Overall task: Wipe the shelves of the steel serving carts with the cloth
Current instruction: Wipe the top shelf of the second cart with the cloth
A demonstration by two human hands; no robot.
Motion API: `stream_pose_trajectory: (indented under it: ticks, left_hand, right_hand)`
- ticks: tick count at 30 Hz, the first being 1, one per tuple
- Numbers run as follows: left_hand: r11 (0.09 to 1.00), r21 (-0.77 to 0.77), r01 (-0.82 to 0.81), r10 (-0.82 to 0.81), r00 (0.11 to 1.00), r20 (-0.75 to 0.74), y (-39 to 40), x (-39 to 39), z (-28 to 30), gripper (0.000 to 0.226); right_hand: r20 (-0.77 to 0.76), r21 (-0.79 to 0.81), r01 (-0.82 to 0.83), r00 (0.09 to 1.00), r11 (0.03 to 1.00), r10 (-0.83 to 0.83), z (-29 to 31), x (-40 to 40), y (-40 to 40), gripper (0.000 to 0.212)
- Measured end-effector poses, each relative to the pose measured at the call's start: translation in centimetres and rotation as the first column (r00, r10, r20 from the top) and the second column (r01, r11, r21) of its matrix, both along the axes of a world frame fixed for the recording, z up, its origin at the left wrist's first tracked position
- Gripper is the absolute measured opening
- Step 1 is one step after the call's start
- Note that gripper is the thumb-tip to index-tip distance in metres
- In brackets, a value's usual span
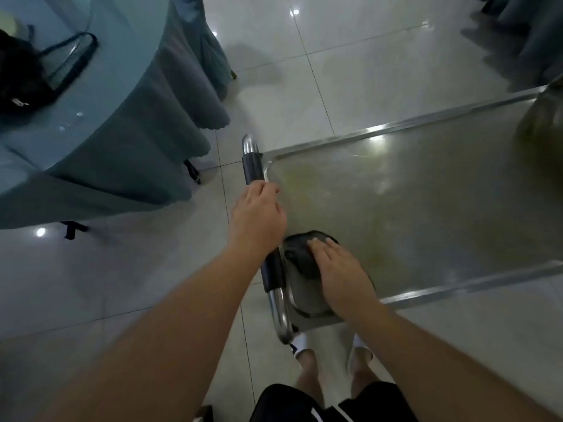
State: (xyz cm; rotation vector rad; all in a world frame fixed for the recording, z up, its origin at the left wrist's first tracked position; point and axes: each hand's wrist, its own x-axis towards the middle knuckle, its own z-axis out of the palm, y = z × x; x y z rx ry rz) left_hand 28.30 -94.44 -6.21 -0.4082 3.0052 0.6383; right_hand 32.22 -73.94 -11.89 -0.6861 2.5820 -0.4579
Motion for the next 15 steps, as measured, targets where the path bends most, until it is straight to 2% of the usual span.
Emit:
stream_pose_trajectory:
  ticks: [2,4,6,10,12,15]
  left_hand:
    - [1.000,0.006,-0.016,0.016,1.000,-0.002,0.5,-0.9,-1.0,0.040]
    - [0.999,0.010,-0.043,0.043,0.999,0.004,0.9,-1.4,-2.1,0.047]
    - [0.998,-0.005,-0.062,0.062,0.998,0.012,1.1,-1.5,-3.2,0.058]
    - [0.995,-0.059,-0.077,0.077,0.997,-0.001,1.4,-1.1,-4.5,0.067]
    - [0.993,-0.092,-0.069,0.071,0.997,0.011,1.5,-1.2,-4.5,0.068]
    - [0.990,-0.126,-0.062,0.066,0.997,0.027,1.7,-1.3,-4.5,0.070]
  right_hand:
    - [0.037,-0.040,-0.025,0.999,0.999,0.027,-1.9,2.0,0.3,0.070]
    - [0.133,-0.030,-0.134,0.982,0.991,0.137,-4.1,4.6,1.2,0.074]
    - [0.166,-0.044,-0.221,0.960,0.974,0.226,-6.0,7.1,2.3,0.071]
    - [0.094,-0.015,-0.216,0.972,0.976,0.216,-7.9,8.1,2.4,0.060]
    - [0.049,0.036,-0.179,0.983,0.983,0.177,-8.3,6.9,0.5,0.062]
    - [-0.004,0.010,-0.151,0.989,0.989,0.151,-8.8,3.2,-3.5,0.062]
